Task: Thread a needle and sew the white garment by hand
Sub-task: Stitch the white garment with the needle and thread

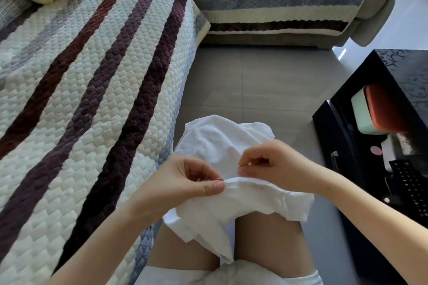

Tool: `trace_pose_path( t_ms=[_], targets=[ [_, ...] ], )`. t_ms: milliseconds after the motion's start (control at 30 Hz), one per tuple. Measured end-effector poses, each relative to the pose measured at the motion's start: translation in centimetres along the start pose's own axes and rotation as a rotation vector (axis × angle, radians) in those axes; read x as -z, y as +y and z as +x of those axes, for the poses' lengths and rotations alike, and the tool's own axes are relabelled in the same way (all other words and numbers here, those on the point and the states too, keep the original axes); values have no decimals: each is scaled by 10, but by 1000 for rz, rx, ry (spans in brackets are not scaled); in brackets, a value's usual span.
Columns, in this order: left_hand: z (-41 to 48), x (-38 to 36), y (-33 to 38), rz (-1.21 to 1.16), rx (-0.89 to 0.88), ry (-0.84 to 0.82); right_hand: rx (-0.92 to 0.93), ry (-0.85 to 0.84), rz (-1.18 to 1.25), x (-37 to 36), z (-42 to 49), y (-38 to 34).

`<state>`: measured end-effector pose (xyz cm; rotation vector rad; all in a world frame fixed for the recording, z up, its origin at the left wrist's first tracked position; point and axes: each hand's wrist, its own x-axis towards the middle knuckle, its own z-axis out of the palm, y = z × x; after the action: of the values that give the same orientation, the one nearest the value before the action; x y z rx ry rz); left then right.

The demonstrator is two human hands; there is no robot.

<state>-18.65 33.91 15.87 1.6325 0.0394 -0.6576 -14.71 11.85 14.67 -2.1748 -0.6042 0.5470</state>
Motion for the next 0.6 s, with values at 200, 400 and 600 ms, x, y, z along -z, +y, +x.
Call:
trace_pose_path(
  t_ms=[200,400,600],
  targets=[
    [0,3,2,27,23,35,200,343,418,39,-3,-26],
    [0,-3,-1,92,30,115,280,540,661,66,12,-49],
    [1,-5,0,101,30,113,276,640,625,76,35,-62]
  ],
)
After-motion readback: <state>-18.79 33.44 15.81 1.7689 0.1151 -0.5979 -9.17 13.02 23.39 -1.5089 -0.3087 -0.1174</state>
